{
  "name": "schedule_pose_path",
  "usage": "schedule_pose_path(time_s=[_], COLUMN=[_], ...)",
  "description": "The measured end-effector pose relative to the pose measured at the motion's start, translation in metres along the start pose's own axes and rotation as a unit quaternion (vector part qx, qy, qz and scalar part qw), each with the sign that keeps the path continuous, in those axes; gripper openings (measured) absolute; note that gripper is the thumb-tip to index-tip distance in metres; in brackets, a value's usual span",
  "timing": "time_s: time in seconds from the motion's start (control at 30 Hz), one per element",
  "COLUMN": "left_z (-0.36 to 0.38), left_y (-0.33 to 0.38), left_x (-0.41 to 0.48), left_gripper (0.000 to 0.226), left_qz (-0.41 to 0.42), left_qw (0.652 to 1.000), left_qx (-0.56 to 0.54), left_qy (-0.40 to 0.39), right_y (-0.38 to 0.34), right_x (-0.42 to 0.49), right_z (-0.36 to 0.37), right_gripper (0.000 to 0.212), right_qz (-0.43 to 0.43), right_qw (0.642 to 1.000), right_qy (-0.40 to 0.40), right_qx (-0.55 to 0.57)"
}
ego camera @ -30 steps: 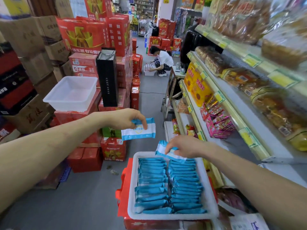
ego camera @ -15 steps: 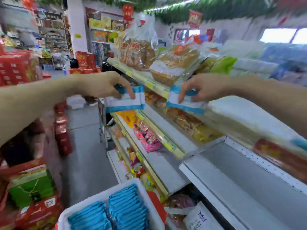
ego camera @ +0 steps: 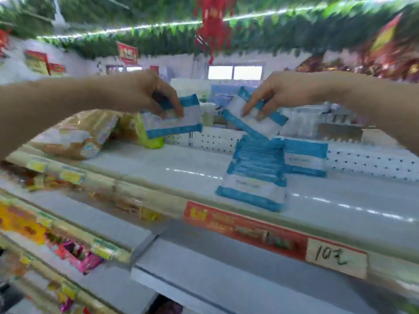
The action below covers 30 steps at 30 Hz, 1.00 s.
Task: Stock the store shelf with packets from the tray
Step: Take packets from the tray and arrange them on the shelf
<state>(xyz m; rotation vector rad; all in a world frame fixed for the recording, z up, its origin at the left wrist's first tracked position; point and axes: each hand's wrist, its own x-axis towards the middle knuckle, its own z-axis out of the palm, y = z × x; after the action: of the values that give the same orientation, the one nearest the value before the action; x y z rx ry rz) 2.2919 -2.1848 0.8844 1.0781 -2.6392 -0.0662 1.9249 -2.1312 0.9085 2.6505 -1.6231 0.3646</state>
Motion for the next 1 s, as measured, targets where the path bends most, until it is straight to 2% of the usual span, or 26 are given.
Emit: schedule_pose_path(time_s=[0.1, 0.23, 0.4, 0.63, 1.0], left_z=[0.010, 0.029, 0.049, 0.061, 0.082], left_y=[0.036, 0.077, 0.110, 0.120, 0.143], left_x=[0.051, 0.101, 0.145, 0.178, 0.204], left_gripper=[0.045, 0.044, 0.040, 0.041, 0.041], left_qz=[0.053, 0.113, 0.160, 0.167, 0.164], left_qw=[0.998, 0.993, 0.987, 0.984, 0.981], left_qx=[0.002, -0.024, -0.015, -0.064, -0.099], left_qy=[0.028, 0.021, -0.001, -0.015, -0.019], right_y=[0.045, 0.094, 0.130, 0.147, 0.172], right_x=[-0.034, -0.064, -0.080, -0.069, -0.076], right_z=[-0.016, 0.001, 0.043, 0.059, 0.076], right_gripper=[0.034, 0.037, 0.036, 0.035, 0.031], right_qz=[0.072, 0.160, 0.181, 0.155, 0.093], right_qw=[0.997, 0.978, 0.967, 0.975, 0.992], right_qy=[-0.040, -0.126, -0.175, -0.162, -0.079], right_qx=[-0.002, -0.037, -0.035, -0.009, 0.013])
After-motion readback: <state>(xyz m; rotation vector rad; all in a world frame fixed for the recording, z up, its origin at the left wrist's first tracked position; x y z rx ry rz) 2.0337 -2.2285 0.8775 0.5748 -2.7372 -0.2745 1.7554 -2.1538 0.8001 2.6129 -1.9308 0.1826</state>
